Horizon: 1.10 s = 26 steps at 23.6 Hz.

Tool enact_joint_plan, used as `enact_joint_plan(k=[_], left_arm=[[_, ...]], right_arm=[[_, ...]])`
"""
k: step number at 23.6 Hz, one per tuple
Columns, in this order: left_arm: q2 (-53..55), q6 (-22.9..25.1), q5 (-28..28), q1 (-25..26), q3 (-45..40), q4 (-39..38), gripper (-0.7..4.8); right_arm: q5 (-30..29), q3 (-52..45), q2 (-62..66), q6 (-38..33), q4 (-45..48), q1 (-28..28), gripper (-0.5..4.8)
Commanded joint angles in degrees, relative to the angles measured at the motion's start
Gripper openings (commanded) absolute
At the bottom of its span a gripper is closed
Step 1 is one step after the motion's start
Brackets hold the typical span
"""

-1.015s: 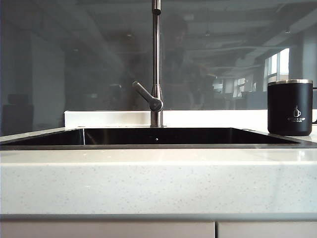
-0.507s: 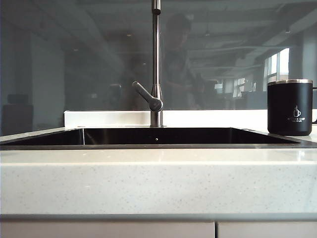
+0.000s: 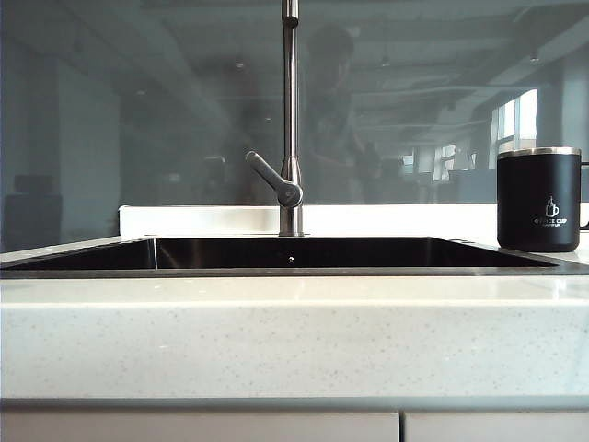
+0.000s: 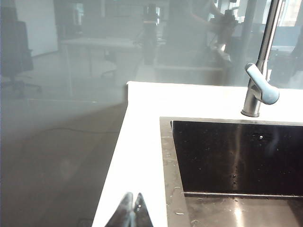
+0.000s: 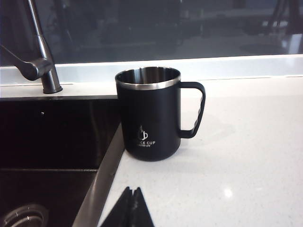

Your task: Pick up the mug next to the sink, go to the faucet to get some water, pour the water into the sink, and finally put the mug back to its place.

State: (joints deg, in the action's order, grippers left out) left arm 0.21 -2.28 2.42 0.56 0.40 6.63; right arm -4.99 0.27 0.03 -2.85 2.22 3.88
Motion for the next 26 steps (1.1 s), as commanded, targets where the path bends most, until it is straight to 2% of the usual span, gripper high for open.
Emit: enact_joint_plan(k=[1,26], left_arm=[[0.02,0.17,0.22,0.13,0.17,0.63,-0.05],[0.02,0.17,0.22,0.11,0.17,0.63,-0.05]], right_arm=[[0.02,-0.22,-0.13,-0.55,1.7,-0.22,-0.06],[0.13,-0.2,-0.13,-0.52,0.81,-0.22,-0.06]])
